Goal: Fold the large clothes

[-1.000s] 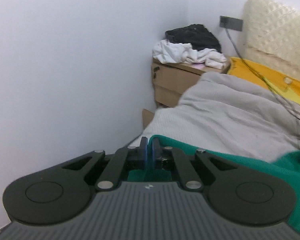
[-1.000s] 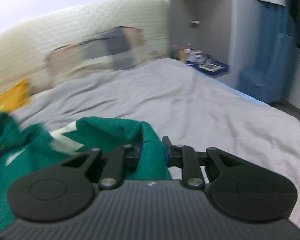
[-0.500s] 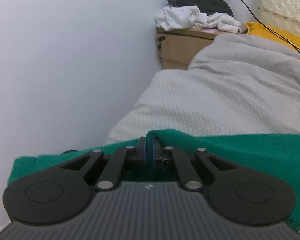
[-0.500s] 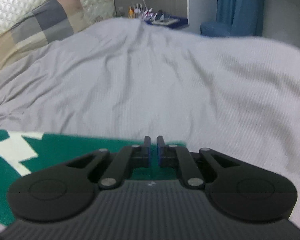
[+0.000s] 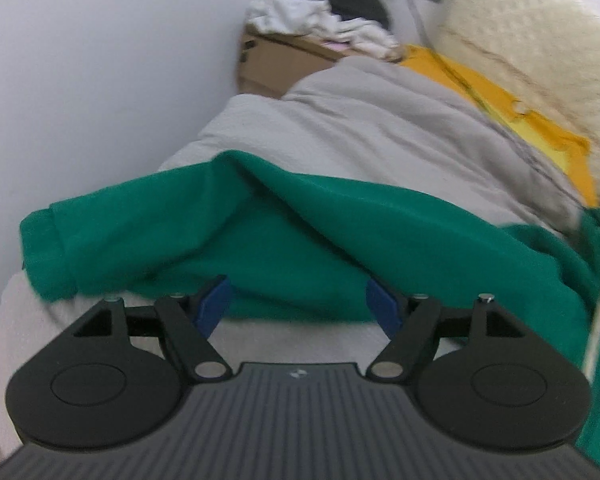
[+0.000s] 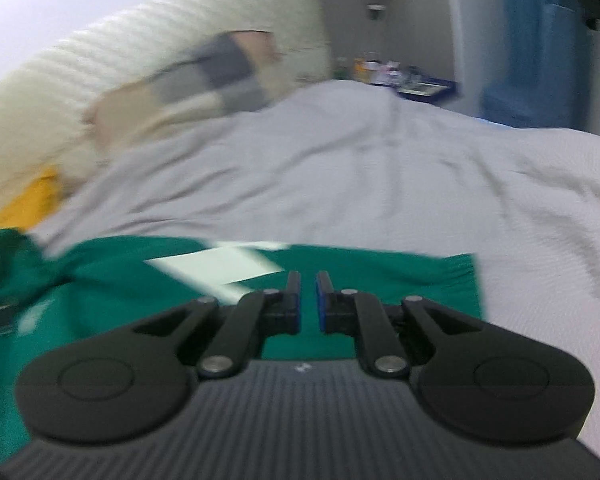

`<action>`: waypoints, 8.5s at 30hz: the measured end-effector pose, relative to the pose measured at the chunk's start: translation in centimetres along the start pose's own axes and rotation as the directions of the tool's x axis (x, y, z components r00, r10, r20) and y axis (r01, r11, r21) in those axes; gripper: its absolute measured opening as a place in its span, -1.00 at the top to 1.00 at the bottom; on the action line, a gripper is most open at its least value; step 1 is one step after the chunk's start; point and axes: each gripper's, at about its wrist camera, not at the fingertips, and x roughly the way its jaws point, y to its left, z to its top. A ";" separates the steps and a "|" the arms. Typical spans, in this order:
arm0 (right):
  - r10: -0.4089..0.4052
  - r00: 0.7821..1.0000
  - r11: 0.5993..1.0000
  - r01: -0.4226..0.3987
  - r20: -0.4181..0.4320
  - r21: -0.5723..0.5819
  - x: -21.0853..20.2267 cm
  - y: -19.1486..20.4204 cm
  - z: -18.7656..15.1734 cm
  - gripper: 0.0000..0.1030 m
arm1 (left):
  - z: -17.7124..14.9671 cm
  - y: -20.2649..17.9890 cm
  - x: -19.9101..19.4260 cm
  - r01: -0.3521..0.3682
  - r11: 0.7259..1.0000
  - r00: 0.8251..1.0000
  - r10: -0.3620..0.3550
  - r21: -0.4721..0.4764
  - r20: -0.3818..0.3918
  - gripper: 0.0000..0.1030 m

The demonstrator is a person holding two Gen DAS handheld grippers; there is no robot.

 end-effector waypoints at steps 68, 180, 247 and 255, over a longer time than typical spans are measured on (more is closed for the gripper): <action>0.369 0.894 0.884 -0.253 -0.255 0.392 -10.3 5.6 -16.5 -0.29 | -36.3 -16.6 -24.2 0.674 0.238 0.656 -0.627 0.699 -0.419 0.89; 0.555 0.794 0.653 -0.231 0.248 -0.721 -13.4 37.9 -10.7 0.78 | -11.1 -6.0 -7.9 0.517 0.832 0.838 -0.539 0.202 0.078 -0.89; 0.442 0.846 0.810 -0.519 -0.298 -0.273 -4.6 26.1 -20.1 0.02 | -21.8 -17.7 -3.7 0.488 0.719 0.869 -0.456 0.494 -0.195 -0.36; 0.455 0.871 0.835 -0.490 -0.185 -0.251 -10.3 23.4 -17.7 0.01 | -21.2 -15.8 -9.3 0.494 0.707 0.846 -0.525 0.505 -0.092 -0.40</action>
